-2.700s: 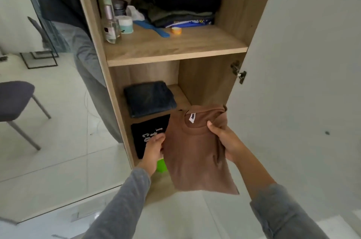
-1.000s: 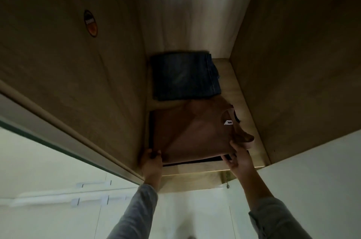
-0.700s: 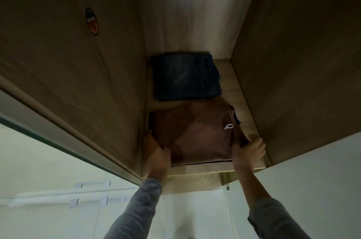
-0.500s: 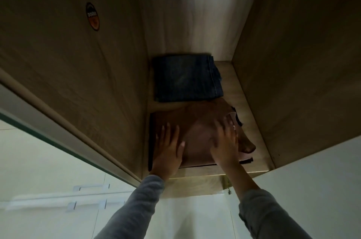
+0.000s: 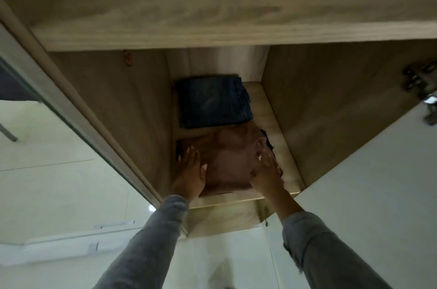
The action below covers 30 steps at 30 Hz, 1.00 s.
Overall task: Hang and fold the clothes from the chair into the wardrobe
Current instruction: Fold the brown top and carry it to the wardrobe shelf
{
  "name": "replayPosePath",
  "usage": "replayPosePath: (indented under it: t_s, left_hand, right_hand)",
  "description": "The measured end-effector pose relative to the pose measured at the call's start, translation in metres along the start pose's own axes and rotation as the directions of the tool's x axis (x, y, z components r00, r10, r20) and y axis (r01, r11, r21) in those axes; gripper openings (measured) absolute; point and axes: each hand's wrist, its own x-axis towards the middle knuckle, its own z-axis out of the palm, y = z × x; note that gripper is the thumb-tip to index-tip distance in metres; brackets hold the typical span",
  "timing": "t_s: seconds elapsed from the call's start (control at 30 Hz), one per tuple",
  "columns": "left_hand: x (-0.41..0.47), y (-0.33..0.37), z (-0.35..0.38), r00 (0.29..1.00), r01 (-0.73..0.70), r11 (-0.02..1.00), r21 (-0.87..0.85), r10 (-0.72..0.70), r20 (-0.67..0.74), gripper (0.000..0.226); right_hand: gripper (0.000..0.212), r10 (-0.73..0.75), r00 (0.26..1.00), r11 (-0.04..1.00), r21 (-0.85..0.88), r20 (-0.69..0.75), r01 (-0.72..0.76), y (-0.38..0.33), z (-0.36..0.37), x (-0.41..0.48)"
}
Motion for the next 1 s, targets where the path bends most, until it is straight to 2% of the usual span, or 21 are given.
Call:
replayPosePath:
  t_s: [0.07, 0.17, 0.33, 0.43, 0.67, 0.77, 1.0]
  left_hand:
    - [-0.009, 0.01, -0.032, 0.998, -0.022, 0.998, -0.063, 0.018, -0.056, 0.056]
    - [-0.028, 0.026, -0.085, 0.988, -0.088, 0.979, -0.183, 0.063, -0.14, 0.054]
    - [-0.066, 0.041, -0.147, 0.958, -0.226, 0.963, -0.148, 0.192, -0.212, 0.056]
    - [-0.109, 0.042, -0.173, 0.937, -0.32, 0.937, -0.138, 0.292, -0.192, 0.056]
    - [-0.215, 0.029, -0.213, 0.888, -0.44, 0.86, -0.257, 0.375, -0.267, 0.056]
    - [-0.247, 0.039, -0.241, 0.869, -0.473, 0.836, -0.278, 0.391, -0.303, 0.056]
    - [-0.314, 0.106, -0.318, 0.755, -0.631, 0.729, -0.265, 0.498, -0.426, 0.056]
  right_hand:
    - [0.067, 0.016, 0.999, 0.997, 0.077, -0.034, -0.014, -0.006, -0.028, -0.013]
    - [0.059, 0.05, 0.996, 0.993, 0.111, -0.071, -0.042, -0.019, -0.075, -0.039]
    - [0.053, 0.097, 0.982, 0.986, 0.152, -0.164, -0.072, -0.032, -0.134, -0.098]
    - [0.051, 0.101, 0.97, 0.981, 0.182, -0.219, -0.061, -0.041, -0.152, -0.151]
    - [0.054, 0.112, 0.928, 0.979, 0.201, -0.354, -0.042, -0.071, -0.173, -0.272]
    - [0.05, 0.131, 0.886, 0.978, 0.204, -0.446, -0.042, -0.078, -0.196, -0.315]
    - [0.053, 0.151, 0.742, 0.988, 0.121, -0.654, -0.094, -0.071, -0.277, -0.397]
